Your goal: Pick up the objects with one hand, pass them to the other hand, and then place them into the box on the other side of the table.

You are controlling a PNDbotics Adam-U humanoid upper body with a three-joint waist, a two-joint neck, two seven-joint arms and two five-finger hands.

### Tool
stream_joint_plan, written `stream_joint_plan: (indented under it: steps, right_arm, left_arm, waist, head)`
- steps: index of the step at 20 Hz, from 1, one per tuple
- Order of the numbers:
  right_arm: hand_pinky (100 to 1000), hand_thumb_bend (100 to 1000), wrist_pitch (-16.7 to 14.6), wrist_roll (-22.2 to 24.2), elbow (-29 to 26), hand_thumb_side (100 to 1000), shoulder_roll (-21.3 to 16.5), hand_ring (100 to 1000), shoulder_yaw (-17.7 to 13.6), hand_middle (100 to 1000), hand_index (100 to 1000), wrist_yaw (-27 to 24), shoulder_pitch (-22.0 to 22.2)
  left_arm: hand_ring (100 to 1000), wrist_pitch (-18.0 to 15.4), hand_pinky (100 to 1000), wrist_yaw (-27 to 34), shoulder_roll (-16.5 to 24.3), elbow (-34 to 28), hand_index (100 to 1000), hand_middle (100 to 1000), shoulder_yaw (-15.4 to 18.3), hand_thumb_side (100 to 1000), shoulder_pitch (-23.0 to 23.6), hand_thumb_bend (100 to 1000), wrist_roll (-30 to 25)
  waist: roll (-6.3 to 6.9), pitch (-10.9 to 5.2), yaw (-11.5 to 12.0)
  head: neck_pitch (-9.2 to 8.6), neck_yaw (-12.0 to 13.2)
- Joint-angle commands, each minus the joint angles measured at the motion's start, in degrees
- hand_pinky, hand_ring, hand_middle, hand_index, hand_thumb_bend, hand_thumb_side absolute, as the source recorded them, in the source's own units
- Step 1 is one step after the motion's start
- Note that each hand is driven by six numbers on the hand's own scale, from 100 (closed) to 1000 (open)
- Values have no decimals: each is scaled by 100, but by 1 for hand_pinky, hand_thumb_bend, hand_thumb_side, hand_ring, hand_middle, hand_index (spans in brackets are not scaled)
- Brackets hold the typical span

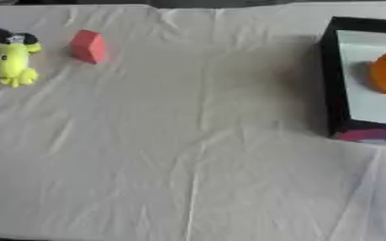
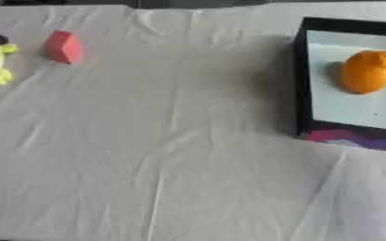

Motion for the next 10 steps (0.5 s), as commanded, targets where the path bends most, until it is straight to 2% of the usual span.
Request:
stream_joint_plan:
  steps: [1,5,10]
  right_arm:
    - [933,346,-6,22,-33,539,-67,820,-21,822,891,18,-110]
    - [933,346,-11,35,-10,541,-55,818,-13,820,890,15,-90]
    - [933,344,-34,58,4,542,-31,816,-2,817,889,5,-74]
  left_arm:
    - [824,162,838,-119,156,76,833,755,50,512,-79,896,-74]
    - [820,460,833,-388,77,313,811,746,56,554,-74,909,-89]
    - [803,727,811,-512,-53,599,788,723,58,616,-169,884,64]
  waist:
    - [61,-6,2]
    - [61,12,1]
    - [60,22,-25]
  head:
    - [-56,55]
    - [-55,116]
    - [-68,162]
